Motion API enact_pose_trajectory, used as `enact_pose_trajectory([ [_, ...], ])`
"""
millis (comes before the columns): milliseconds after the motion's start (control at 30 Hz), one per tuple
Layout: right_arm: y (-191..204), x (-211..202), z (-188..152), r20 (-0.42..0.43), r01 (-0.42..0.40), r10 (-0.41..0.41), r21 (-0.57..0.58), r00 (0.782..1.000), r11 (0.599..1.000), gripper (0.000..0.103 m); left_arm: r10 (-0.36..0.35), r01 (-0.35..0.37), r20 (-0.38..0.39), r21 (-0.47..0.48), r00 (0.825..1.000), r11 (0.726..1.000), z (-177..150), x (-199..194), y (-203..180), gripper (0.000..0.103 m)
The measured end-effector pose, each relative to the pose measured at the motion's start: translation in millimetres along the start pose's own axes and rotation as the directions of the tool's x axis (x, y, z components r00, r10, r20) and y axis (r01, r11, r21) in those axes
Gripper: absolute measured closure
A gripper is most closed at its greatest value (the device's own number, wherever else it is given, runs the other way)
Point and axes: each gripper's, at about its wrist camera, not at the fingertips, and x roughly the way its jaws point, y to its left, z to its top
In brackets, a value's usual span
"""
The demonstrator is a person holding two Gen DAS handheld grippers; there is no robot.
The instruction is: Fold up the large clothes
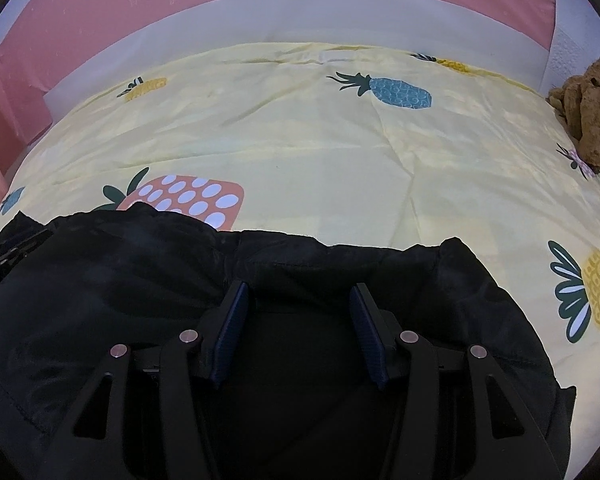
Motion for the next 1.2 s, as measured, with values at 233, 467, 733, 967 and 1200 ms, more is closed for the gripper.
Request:
enact_pose_trajectory([
  [233, -1, 0, 0, 0.025, -0.003, 0.003, 0.007, 1.0, 1.0, 0.05, 0.009, -0.009, 0.001, 0.005, 1.0, 1.0, 0, 1, -1, 0.041],
  [467, -8, -39, 11, 0.022, -0.004, 0.004, 0.005, 1.0, 1.0, 0.05, 0.021, -0.02, -0.051, 0.028, 0.998, 0.999, 13, -17, -6, 0.042],
  [733, -50, -74, 2, 0.037, 0.092, -0.094, 0.059, 0.995, 0.994, 0.049, -0.165, 0.162, 0.033, 0.094, 0.986, 0.982, 29, -81, -60, 0.042],
  [967, -79, -35, -18, 0.012, 0.052, -0.054, 0.142, 0.998, 0.988, 0.041, -0.122, 0.131, -0.079, 0.131, 0.989, 0.983, 5, -9, -97, 0.042],
  [1200, -82, -28, -18, -0.002, 0.055, -0.055, 0.182, 0.998, 0.982, 0.041, -0.101, 0.111, -0.079, 0.137, 0.992, 0.984, 4, 6, -97, 0.042],
])
